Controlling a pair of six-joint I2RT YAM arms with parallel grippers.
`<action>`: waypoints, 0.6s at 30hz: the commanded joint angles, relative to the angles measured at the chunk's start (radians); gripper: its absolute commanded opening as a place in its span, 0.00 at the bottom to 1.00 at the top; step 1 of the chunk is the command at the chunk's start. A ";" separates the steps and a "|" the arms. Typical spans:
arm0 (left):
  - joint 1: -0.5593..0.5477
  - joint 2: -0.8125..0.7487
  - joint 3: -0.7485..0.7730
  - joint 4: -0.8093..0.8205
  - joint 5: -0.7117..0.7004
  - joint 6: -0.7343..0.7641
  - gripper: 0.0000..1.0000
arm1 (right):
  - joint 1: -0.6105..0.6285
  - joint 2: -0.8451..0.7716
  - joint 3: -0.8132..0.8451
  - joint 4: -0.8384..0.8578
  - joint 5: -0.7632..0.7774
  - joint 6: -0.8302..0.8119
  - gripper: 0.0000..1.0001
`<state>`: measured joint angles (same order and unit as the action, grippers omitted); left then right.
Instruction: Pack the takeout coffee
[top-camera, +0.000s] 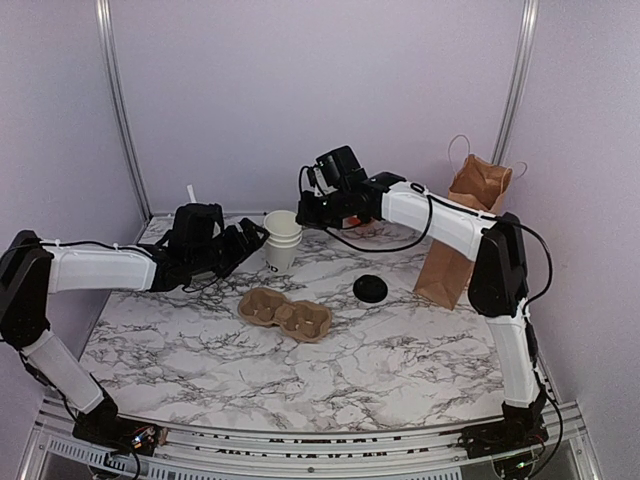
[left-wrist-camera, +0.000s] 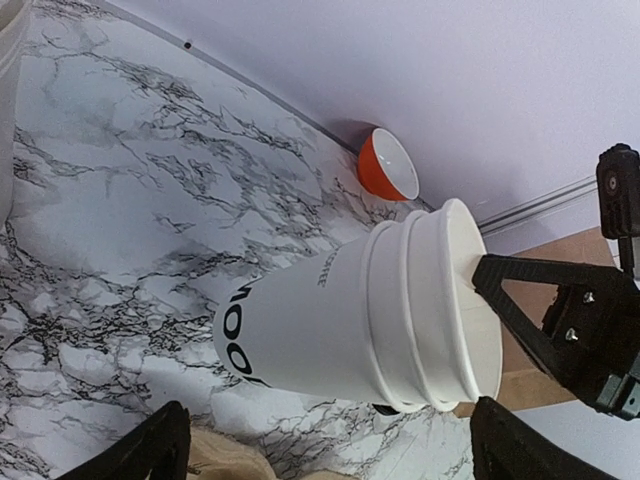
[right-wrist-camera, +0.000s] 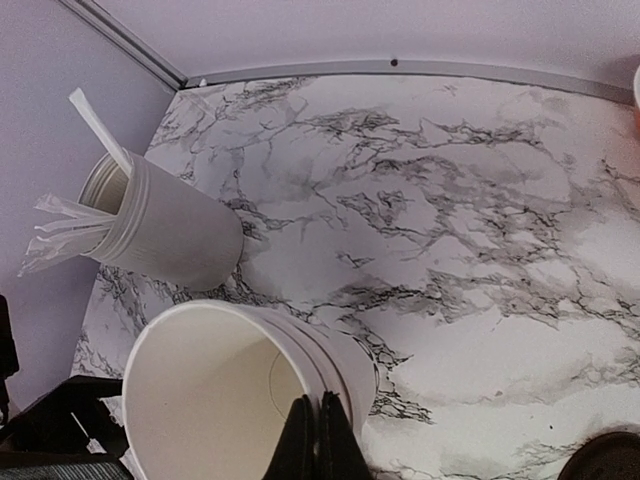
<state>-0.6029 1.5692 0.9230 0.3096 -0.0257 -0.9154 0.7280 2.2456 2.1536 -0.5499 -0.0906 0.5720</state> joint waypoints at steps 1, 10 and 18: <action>0.000 0.048 0.057 0.063 0.012 -0.015 0.98 | -0.016 0.001 0.008 0.019 -0.021 -0.014 0.00; 0.002 0.106 0.077 0.064 0.008 -0.016 0.98 | -0.027 0.000 0.015 0.018 -0.032 -0.008 0.00; 0.006 0.146 0.112 0.066 0.023 -0.024 0.98 | -0.028 0.009 0.020 0.012 -0.033 -0.004 0.00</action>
<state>-0.6022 1.6878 0.9928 0.3489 -0.0193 -0.9360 0.7033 2.2459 2.1536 -0.5507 -0.1089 0.5713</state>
